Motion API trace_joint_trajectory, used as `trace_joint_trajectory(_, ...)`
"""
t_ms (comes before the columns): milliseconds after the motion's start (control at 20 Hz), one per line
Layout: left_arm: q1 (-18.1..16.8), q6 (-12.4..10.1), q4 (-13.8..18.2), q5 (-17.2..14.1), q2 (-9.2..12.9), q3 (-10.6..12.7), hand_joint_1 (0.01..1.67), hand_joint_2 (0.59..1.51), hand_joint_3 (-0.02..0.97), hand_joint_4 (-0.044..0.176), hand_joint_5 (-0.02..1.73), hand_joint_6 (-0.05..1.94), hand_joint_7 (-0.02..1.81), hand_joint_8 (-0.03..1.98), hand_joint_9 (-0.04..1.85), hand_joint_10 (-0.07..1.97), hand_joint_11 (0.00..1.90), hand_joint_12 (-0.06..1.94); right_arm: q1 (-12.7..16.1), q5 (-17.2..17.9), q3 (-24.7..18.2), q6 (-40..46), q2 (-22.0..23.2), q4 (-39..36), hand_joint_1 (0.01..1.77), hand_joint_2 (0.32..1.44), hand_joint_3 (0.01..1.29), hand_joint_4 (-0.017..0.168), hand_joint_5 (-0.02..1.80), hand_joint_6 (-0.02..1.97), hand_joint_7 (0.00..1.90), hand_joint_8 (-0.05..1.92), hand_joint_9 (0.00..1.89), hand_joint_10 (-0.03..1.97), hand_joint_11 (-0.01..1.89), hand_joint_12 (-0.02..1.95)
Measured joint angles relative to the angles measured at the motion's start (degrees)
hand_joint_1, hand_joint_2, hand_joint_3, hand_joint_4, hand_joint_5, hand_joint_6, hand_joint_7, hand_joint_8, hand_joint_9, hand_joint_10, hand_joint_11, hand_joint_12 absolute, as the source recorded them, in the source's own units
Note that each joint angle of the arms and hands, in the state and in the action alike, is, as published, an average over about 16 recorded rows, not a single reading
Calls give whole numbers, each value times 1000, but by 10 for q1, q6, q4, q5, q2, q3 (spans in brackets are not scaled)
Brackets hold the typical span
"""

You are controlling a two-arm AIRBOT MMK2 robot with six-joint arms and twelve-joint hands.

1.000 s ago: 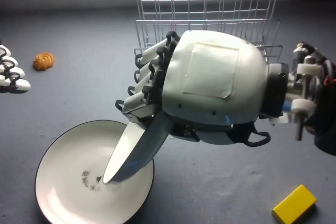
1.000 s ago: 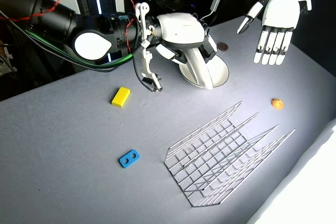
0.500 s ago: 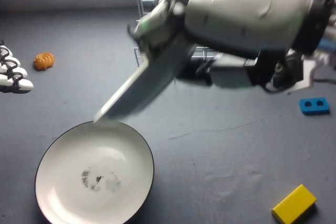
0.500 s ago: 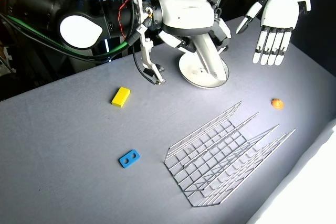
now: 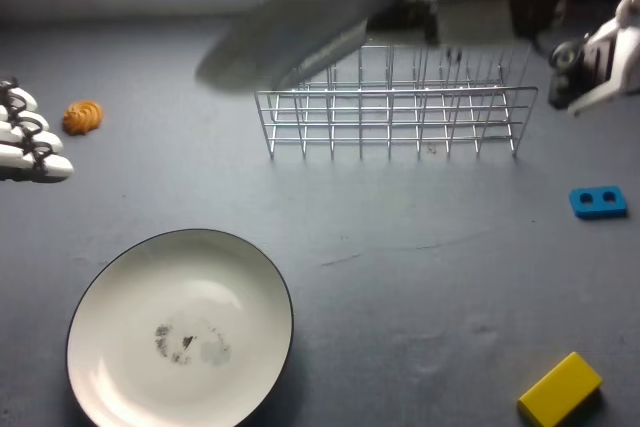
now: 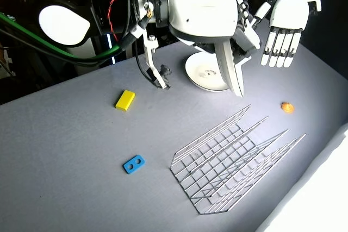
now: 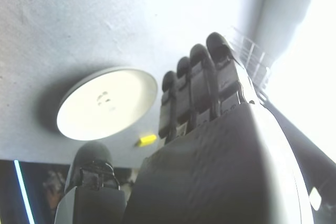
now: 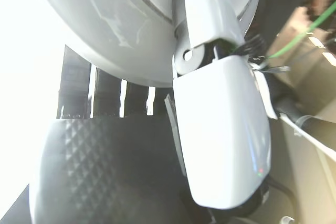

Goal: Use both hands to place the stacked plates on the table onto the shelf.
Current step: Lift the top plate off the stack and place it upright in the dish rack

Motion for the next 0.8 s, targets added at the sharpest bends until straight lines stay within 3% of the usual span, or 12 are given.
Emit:
trace_joint_trajectory(350, -1, 3, 23, -61, 0, -15, 17, 1180, 9, 5, 176, 17, 179, -3, 163, 9, 19, 352, 22, -45, 48, 45, 0, 62, 1355, 1001, 12, -1, 867, 1038, 1044, 865, 946, 1183, 763, 1301)
trace_joint_trajectory(800, -17, 8, 64, -140, -10, -31, 17, 1181, 10, 5, 189, 17, 195, -3, 177, 9, 18, 395, 16, -76, 114, 94, -30, 94, 1365, 1001, 11, -2, 859, 1042, 1023, 893, 945, 1205, 757, 1341)
